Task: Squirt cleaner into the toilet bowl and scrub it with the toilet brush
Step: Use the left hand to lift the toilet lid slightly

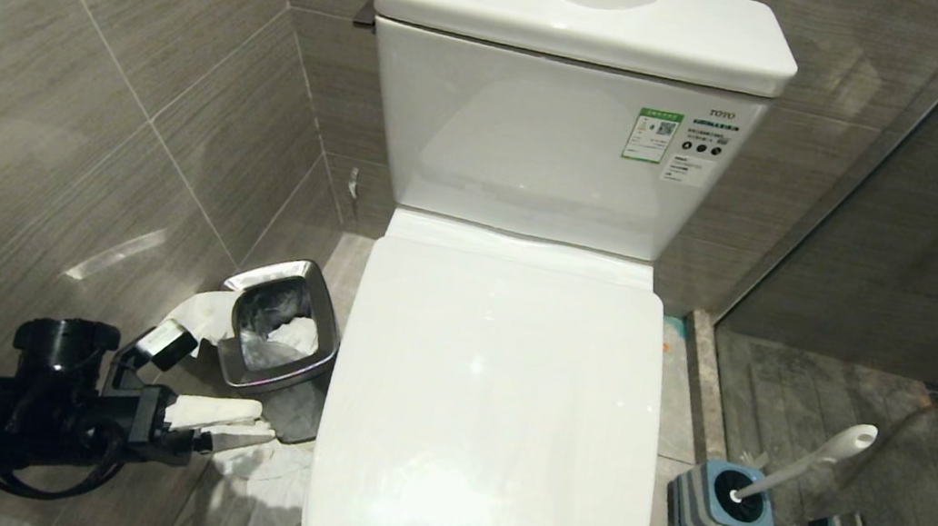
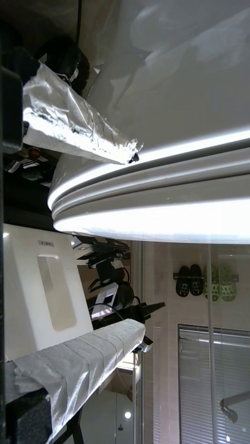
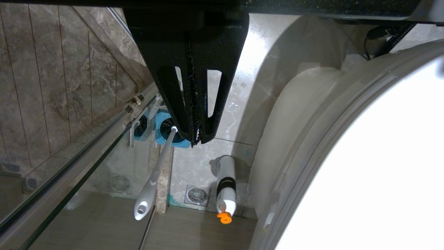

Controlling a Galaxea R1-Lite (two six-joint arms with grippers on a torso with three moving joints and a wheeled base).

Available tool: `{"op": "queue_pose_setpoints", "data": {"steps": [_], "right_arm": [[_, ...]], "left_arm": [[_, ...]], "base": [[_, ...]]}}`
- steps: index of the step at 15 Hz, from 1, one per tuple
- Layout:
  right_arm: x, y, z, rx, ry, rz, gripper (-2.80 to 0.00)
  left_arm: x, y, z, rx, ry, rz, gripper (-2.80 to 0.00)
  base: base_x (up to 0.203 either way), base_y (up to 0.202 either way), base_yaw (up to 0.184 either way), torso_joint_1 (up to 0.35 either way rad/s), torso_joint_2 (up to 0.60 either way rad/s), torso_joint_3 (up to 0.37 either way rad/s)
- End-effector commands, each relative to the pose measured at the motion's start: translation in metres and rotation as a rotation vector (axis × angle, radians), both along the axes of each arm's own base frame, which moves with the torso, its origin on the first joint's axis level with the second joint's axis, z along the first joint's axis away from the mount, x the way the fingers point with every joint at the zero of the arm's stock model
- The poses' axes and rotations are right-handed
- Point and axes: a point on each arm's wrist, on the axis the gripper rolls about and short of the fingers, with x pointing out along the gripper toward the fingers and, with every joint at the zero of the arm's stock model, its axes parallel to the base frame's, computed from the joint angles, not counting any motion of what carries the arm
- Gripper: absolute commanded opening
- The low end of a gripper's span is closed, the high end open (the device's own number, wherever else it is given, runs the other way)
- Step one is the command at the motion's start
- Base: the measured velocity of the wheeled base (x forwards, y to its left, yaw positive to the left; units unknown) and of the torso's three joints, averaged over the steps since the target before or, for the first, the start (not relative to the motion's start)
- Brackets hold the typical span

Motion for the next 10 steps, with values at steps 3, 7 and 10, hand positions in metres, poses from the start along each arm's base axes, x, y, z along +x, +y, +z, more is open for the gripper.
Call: {"op": "queue_pose_setpoints", "data": {"steps": [3,7,10], "right_arm": [[0.0,0.0,0.0,0.0,0.001,0.001,-2.8],[0.0,0.0,0.0,0.0,0.001,0.0,-2.8],[0.0,0.0,0.0,0.0,0.001,0.001,-2.8]], "left_arm": [[-0.01,-0.005,-0.001,0.031,-0.02,0.007,0.0],[-0.009,-0.013,-0.001,0.087,-0.052,0.017,0.0],[-0.009,-0.017,0.001,0.106,-0.062,0.017,0.0]], "base": [[0.0,0.0,0.0,0.0,0.0,0.0],[0.0,0.0,0.0,0.0,0.0,0.0],[0.0,0.0,0.0,0.0,0.0,0.0]]}}
